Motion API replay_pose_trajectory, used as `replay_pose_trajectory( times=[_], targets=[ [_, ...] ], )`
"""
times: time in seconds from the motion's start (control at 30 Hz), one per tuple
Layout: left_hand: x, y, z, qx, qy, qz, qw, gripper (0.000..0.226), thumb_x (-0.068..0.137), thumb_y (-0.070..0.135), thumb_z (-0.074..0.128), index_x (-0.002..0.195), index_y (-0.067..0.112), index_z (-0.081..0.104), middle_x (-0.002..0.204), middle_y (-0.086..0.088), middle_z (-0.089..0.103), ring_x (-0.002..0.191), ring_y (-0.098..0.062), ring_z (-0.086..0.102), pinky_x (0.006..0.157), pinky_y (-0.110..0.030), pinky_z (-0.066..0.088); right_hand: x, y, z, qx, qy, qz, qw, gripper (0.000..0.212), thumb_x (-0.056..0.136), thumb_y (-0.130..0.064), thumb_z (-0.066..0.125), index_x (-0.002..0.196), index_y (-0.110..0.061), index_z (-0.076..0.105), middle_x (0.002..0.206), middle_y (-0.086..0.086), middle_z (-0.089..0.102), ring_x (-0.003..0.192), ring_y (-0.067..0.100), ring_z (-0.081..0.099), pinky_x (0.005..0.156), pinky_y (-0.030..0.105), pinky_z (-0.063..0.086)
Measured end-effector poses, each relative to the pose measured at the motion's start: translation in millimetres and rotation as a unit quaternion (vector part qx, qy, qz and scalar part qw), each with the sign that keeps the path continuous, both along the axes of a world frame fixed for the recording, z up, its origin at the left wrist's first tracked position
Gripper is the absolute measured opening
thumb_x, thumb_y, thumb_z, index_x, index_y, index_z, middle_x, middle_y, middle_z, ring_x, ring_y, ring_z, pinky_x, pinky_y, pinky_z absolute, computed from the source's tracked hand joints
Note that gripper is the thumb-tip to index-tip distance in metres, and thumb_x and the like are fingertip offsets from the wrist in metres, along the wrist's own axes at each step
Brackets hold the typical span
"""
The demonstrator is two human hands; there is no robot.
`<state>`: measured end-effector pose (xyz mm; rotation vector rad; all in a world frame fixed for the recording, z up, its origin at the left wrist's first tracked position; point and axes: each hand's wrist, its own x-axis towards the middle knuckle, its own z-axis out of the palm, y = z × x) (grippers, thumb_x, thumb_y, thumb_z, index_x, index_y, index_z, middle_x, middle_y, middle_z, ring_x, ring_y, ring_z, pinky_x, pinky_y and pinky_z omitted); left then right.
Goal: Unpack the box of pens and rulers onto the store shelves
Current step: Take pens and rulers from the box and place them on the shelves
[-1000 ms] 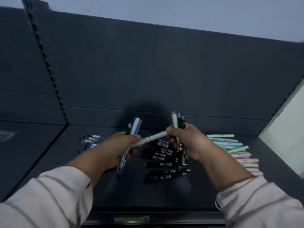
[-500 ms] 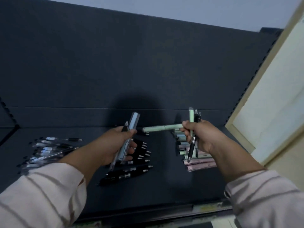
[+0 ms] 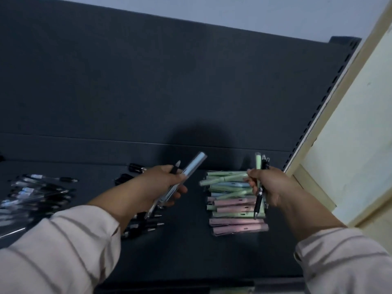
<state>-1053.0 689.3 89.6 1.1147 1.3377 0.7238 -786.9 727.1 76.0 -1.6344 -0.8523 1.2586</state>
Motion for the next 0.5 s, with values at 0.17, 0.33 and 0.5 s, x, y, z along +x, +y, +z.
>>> replay_pose_trajectory(
  times=[0.17,0.33,0.5],
  targets=[
    [46.6,8.6,-3.7,0.007,0.017,0.028,0.999,0.011,0.095,0.025,0.055,0.102,0.019,0.061,0.073,-0.004,0.068,0.056,-0.012,0.057,0.050,-0.020,0.042,33.1,20.5,-11.2,0.015,-0.037,0.061,0.997,0.013,0.091,-0.007,0.061,0.099,0.002,0.056,0.072,0.014,0.062,0.055,0.016,0.051,0.045,0.026,0.038],
    [76.9,13.2,-11.0,-0.015,0.029,0.055,0.998,0.013,0.096,0.017,0.050,0.102,0.010,0.059,0.074,-0.008,0.071,0.054,-0.013,0.057,0.045,-0.019,0.040,56.0,36.8,-24.1,0.015,-0.083,0.115,0.990,0.026,0.087,-0.010,0.067,0.105,0.003,0.054,0.071,0.016,0.060,0.051,0.016,0.050,0.040,0.022,0.037],
    [89.7,17.2,-15.5,-0.024,0.042,0.085,0.995,0.008,0.096,0.012,0.048,0.094,0.012,0.056,0.074,-0.006,0.071,0.056,-0.013,0.057,0.047,-0.021,0.041,62.9,43.8,-21.6,0.057,-0.174,0.139,0.973,0.014,0.090,-0.016,0.064,0.091,-0.004,0.056,0.064,0.010,0.055,0.050,0.016,0.047,0.046,0.025,0.037]
  ],
)
